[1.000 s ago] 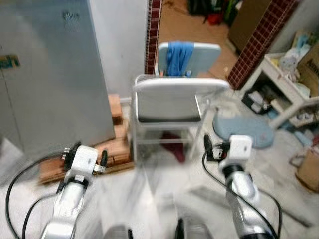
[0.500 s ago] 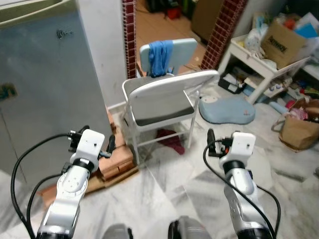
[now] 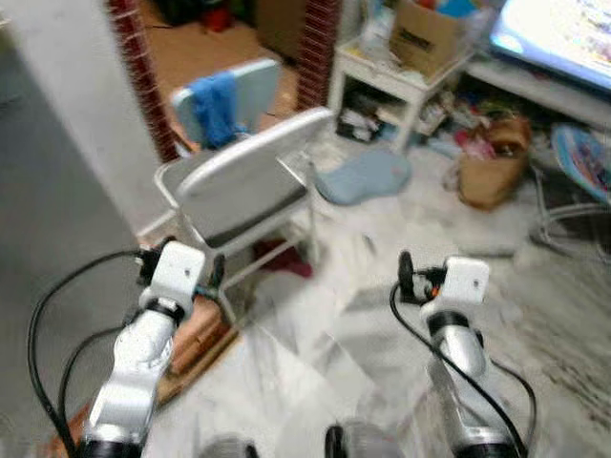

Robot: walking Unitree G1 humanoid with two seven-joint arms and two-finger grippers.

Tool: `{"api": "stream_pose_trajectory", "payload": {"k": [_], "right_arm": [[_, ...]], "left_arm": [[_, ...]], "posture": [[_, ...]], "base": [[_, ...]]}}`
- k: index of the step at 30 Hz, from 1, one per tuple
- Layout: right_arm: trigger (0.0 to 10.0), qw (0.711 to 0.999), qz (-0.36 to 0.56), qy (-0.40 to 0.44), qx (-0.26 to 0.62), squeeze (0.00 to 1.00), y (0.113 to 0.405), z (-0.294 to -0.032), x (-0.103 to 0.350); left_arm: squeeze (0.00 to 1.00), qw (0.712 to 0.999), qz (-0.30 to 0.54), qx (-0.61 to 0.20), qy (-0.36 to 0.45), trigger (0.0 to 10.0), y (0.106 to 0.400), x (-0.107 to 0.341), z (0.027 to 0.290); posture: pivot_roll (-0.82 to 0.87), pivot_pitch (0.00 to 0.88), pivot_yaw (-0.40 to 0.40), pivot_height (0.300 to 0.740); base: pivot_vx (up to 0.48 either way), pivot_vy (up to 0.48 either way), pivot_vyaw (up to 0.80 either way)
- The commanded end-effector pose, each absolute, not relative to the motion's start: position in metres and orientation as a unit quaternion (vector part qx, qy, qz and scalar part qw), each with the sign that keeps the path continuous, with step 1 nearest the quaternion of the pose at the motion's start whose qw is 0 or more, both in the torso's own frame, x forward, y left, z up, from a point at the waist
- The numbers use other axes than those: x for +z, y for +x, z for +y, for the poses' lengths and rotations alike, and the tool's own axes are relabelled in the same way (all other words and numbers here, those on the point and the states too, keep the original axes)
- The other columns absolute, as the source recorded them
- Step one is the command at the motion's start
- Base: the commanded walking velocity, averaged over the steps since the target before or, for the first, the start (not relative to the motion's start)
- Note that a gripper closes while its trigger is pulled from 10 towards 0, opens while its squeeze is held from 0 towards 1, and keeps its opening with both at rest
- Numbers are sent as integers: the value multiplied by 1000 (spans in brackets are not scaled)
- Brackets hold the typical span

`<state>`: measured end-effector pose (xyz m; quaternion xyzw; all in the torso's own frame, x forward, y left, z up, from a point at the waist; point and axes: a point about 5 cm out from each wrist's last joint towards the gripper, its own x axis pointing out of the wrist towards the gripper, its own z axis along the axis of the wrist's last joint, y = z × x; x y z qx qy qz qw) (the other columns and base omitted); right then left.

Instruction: Restocking fridge

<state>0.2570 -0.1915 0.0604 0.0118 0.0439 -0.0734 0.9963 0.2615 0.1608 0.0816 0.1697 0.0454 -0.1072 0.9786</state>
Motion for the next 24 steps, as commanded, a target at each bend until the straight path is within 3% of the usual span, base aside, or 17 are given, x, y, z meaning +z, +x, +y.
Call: {"api": "stream_pose_trajectory", "payload": {"k": [1,24], "right_arm": [[10000,996,44,15,-72,0,257,-189,60],[10000,996,55,-4,-65,0,249,-196,57]], "left_arm": [[0,978,61,-100,174,10000,259,76,168],[0,982,81,-80,150,10000,253,60,176]], "posture": [[17,56,-12,740],[28,34,-37,740]], "base": [[-259,0,-800],[-22,0,-800]]}}
